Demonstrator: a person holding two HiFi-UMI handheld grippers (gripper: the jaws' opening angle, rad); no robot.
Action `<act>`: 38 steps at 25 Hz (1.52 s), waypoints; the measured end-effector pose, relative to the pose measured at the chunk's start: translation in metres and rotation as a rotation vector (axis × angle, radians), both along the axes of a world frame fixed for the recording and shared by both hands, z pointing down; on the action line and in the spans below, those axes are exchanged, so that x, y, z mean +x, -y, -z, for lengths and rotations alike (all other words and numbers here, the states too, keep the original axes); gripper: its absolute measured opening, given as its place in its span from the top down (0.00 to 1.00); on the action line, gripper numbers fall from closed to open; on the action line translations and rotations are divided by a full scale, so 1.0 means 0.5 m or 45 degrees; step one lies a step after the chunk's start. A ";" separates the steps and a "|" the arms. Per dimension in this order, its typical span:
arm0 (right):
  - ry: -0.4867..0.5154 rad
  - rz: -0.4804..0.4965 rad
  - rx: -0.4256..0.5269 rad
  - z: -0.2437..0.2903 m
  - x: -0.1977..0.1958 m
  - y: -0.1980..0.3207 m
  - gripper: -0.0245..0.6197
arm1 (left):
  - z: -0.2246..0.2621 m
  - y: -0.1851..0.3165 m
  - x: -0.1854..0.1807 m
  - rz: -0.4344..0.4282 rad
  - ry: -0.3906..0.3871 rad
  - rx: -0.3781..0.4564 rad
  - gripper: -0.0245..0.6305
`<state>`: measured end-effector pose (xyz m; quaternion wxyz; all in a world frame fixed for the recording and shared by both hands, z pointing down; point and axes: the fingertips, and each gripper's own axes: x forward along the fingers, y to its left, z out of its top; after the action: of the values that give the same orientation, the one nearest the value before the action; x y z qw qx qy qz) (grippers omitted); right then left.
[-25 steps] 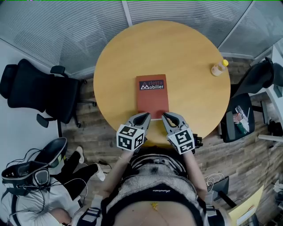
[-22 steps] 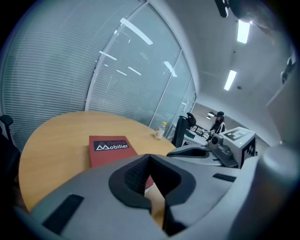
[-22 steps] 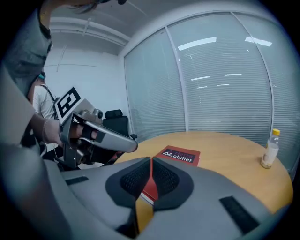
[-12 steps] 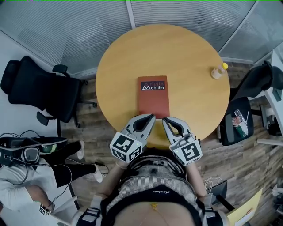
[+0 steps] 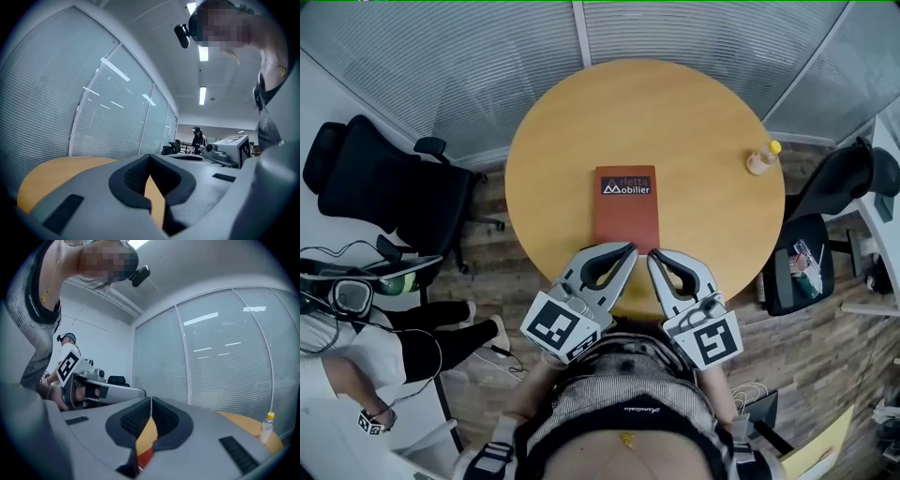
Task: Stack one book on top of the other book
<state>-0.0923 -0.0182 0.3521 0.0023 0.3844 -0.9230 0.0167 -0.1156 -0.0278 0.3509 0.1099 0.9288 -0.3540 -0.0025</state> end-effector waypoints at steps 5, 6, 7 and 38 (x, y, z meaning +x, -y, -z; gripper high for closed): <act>-0.002 -0.009 0.020 0.026 0.000 -0.006 0.92 | 0.028 -0.016 0.003 0.003 0.000 0.050 0.94; -0.005 -0.009 0.021 0.027 0.000 -0.006 0.92 | 0.031 -0.017 0.004 0.001 -0.003 0.052 0.94; -0.010 -0.008 0.021 0.028 0.000 -0.006 0.92 | 0.031 -0.017 0.005 0.000 -0.006 0.050 0.94; -0.036 -0.011 0.004 0.030 -0.006 0.000 0.93 | 0.013 -0.010 -0.002 -0.003 0.032 0.007 0.94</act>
<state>-0.0951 -0.0180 0.3370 0.0146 0.3887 -0.9212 0.0099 -0.1165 -0.0228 0.3445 0.1031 0.9295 -0.3541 0.0082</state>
